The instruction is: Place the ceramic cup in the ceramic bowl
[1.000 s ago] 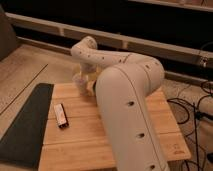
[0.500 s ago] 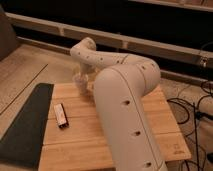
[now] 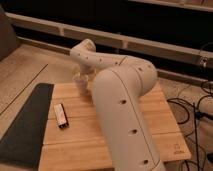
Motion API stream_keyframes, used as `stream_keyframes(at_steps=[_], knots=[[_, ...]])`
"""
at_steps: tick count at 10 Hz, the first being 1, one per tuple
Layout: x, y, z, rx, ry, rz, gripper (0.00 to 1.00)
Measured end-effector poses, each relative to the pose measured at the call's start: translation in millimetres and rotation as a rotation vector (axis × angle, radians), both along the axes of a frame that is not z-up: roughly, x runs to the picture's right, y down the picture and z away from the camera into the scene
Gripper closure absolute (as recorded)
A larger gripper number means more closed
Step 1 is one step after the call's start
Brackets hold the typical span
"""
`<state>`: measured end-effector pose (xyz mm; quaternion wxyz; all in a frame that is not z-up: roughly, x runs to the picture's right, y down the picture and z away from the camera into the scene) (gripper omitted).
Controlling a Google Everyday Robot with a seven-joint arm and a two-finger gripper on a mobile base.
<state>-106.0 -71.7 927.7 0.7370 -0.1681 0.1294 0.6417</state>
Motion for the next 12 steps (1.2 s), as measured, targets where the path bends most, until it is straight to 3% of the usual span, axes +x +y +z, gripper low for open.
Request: stream_keyframes(at_steps=[12], knots=[[-6, 15, 23.1, -0.052, -0.004, 0.001, 0.35]])
